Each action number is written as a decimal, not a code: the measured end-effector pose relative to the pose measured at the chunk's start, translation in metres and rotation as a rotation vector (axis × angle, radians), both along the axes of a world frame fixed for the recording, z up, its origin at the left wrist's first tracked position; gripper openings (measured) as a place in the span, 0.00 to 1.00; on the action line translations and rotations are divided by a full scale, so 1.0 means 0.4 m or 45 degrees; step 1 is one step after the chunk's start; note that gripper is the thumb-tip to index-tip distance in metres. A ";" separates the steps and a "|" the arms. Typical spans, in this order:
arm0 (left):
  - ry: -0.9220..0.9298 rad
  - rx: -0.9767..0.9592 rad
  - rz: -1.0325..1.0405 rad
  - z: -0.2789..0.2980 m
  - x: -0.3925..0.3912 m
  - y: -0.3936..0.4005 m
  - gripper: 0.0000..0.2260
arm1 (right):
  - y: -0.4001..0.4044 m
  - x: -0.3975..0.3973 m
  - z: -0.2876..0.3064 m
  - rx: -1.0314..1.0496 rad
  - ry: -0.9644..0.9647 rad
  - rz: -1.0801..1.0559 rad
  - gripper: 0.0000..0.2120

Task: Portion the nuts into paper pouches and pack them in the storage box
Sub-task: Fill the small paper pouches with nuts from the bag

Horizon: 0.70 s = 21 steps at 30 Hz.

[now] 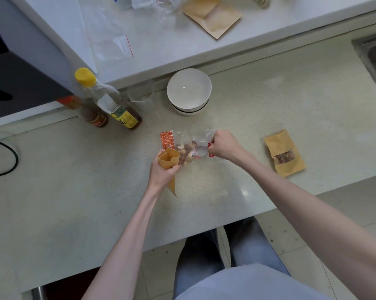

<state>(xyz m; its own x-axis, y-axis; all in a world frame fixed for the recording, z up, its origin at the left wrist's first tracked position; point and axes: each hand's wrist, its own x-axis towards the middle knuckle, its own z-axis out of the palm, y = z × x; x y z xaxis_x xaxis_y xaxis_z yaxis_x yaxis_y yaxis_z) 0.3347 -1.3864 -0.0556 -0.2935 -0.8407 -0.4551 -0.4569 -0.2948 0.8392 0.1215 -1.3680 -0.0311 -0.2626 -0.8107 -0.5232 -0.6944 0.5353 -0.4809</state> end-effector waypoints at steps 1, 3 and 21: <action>0.006 -0.002 0.004 0.000 -0.001 0.000 0.13 | -0.007 0.008 -0.003 0.003 -0.012 0.011 0.12; 0.009 0.001 0.003 -0.002 -0.005 -0.002 0.13 | -0.023 0.024 -0.009 0.022 -0.061 0.044 0.11; 0.021 0.071 0.075 0.000 0.009 -0.025 0.12 | 0.060 0.016 -0.108 0.069 -0.702 -0.396 0.11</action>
